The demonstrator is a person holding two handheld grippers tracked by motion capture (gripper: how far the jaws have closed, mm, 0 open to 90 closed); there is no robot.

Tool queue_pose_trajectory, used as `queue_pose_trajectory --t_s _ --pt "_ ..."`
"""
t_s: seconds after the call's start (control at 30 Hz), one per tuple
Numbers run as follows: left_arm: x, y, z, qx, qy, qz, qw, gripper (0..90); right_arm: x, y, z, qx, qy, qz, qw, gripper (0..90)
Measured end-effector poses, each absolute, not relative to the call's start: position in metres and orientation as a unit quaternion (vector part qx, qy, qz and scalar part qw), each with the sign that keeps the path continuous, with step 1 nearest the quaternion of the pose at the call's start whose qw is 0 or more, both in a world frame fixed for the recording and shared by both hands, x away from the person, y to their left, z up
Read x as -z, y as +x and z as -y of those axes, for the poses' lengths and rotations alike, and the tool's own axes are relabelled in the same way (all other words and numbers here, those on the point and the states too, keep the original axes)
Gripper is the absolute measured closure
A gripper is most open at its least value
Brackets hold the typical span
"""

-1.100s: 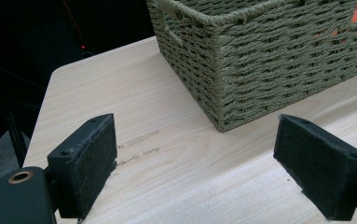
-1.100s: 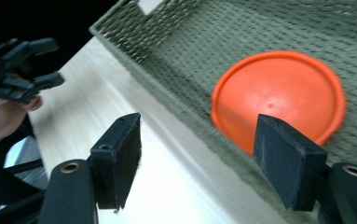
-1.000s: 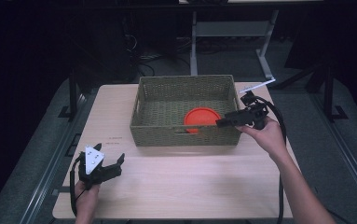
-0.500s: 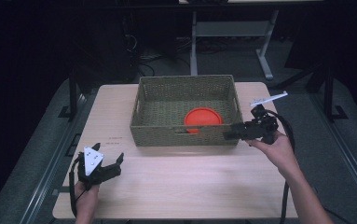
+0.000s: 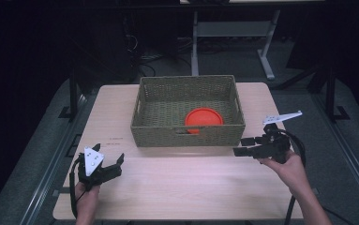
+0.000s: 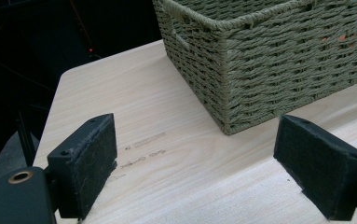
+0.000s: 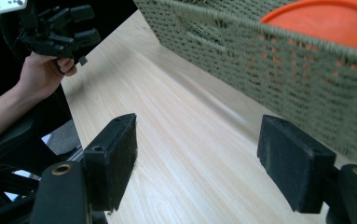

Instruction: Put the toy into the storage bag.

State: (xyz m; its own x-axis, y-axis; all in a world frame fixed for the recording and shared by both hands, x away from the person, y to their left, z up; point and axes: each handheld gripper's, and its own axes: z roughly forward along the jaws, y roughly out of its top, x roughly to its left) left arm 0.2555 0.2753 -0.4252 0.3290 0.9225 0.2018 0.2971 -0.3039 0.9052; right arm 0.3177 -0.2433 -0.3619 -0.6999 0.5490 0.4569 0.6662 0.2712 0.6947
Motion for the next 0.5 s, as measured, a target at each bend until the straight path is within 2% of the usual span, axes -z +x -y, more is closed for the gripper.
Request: queue_pose_trajectory --t_s 0.4,0.5 --pt "0.425 0.255 -0.274 -0.388 0.710 -0.428 0.403 12.7 0.394 0.297 0.251 0.452 -0.383 0.803 0.072 25.5" --pt "0.426 0.256 -0.273 -0.387 0.712 -0.427 0.402 12.7 0.407 0.284 0.258 0.478 -0.390 0.786 0.047 24.9"
